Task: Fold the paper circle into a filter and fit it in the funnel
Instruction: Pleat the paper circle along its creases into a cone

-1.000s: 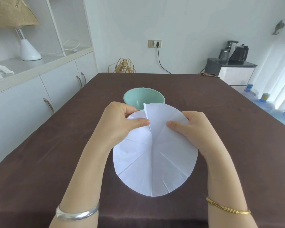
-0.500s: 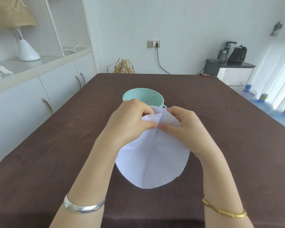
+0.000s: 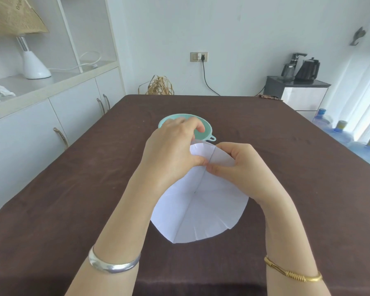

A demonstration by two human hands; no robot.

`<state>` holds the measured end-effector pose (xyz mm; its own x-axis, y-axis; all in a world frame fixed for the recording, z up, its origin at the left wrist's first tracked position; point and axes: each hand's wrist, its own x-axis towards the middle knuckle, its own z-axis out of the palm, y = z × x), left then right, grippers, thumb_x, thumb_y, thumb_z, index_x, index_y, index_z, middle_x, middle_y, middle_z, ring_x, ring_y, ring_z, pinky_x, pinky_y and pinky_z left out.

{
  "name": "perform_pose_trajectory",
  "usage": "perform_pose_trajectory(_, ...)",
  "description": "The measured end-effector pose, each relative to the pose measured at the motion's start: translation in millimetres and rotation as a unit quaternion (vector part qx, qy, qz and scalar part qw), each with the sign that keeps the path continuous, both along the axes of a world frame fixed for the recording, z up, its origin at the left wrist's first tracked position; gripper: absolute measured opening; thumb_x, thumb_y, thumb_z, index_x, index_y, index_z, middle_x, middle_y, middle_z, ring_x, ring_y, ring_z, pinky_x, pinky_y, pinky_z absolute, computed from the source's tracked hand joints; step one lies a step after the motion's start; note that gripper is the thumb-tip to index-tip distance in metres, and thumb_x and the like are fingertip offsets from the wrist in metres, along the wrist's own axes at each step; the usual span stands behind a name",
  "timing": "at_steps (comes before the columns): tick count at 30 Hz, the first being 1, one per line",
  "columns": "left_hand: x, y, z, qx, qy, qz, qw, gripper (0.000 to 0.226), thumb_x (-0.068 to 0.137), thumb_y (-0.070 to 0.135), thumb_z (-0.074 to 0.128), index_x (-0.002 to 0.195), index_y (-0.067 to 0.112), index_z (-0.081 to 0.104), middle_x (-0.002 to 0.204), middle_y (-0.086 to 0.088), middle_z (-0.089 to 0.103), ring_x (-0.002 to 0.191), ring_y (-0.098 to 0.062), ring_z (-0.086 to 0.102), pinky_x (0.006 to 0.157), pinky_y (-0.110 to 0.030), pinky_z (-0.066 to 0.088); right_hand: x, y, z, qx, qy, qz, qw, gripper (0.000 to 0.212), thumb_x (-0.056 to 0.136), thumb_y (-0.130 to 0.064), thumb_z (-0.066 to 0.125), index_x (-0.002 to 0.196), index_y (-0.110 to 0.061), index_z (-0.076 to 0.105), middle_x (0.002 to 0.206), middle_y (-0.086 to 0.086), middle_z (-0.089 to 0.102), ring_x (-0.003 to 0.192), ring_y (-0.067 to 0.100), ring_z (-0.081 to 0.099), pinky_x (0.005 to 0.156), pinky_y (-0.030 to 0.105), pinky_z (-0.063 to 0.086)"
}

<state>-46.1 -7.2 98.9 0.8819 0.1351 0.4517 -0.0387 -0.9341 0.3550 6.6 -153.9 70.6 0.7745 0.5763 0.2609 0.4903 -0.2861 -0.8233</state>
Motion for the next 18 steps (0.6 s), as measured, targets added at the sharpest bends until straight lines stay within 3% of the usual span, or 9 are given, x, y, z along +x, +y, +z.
perform_pose_trajectory(3,-1.2,2.1,1.6,-0.022,0.021,-0.003,1.0,0.053,0.068,0.035,0.079,0.116,0.027,0.057,0.112,0.007,0.06,0.106,-0.016,0.051,0.082,-0.035,0.047,-0.8,-1.4,0.8,0.0,0.001,0.003,1.0,0.005,0.081,-0.011,0.065,0.078,-0.013,0.068,0.069,0.01,0.059,0.06,0.011,0.048,0.056,0.027,0.036)
perform_pose_trajectory(6,-1.8,1.8,1.2,-0.036,0.05,-0.001,0.998,0.023,0.069,0.036,0.077,0.085,0.023,0.067,0.083,0.006,0.069,0.078,-0.019,0.061,0.064,-0.032,0.047,-0.2,-2.7,0.6,-0.016,0.001,0.006,1.0,0.007,0.082,-0.015,0.062,0.077,-0.013,0.066,0.062,-0.002,0.052,0.055,0.01,0.042,0.051,0.025,0.033)
perform_pose_trajectory(8,-0.6,1.7,-0.1,-0.036,0.058,-0.007,0.998,0.021,0.069,0.036,0.077,0.073,0.019,0.066,0.069,0.0,0.066,0.064,-0.023,0.059,0.055,-0.029,0.043,-0.3,-1.4,0.8,-0.035,-0.012,0.006,0.999,0.02,0.085,-0.026,0.062,0.074,-0.011,0.064,0.053,-0.01,0.04,0.049,0.008,0.032,0.046,0.019,0.026)
perform_pose_trajectory(10,1.6,1.5,-2.2,-0.057,0.067,-0.028,0.996,0.02,0.07,0.031,0.077,0.07,0.015,0.064,0.065,-0.005,0.063,0.057,-0.024,0.056,0.051,-0.029,0.042,0.0,2.2,2.0,-0.047,-0.045,-0.006,0.998,0.037,0.087,-0.037,0.06,0.071,-0.004,0.061,0.047,-0.009,0.029,0.044,0.008,0.025,0.041,0.016,0.019)
perform_pose_trajectory(14,5.1,4.6,-5.6,-0.089,0.078,-0.042,0.992,0.032,0.066,0.024,0.08,0.068,0.002,0.057,0.059,-0.015,0.048,0.052,-0.022,0.036,0.049,-0.03,0.03,6.7,4.1,6.2,-0.059,-0.101,-0.058,0.991,0.037,0.09,-0.023,0.057,0.07,0.008,0.055,0.051,-0.003,0.027,0.047,0.011,0.023,0.04,0.02,0.018)
perform_pose_trajectory(16,4.1,8.9,-6.2,-0.087,0.092,-0.035,0.991,0.039,0.064,0.021,0.081,0.063,0.001,0.048,0.058,-0.008,0.033,0.053,-0.02,0.027,0.05,-0.029,0.023,9.9,1.2,8.9,-0.051,-0.103,-0.067,0.991,0.038,0.09,-0.021,0.057,0.069,0.01,0.051,0.055,0.002,0.028,0.049,0.011,0.023,0.043,0.022,0.016)
perform_pose_trajectory(18,3.7,14.0,-7.3,-0.086,0.113,-0.03,0.989,0.039,0.064,0.019,0.081,0.062,0.002,0.046,0.058,-0.005,0.033,0.053,-0.019,0.027,0.05,-0.029,0.022,11.8,-1.4,10.1,-0.055,-0.1,-0.064,0.991,0.039,0.09,-0.022,0.056,0.07,0.01,0.05,0.056,0.004,0.029,0.05,0.011,0.023,0.045,0.023,0.016)
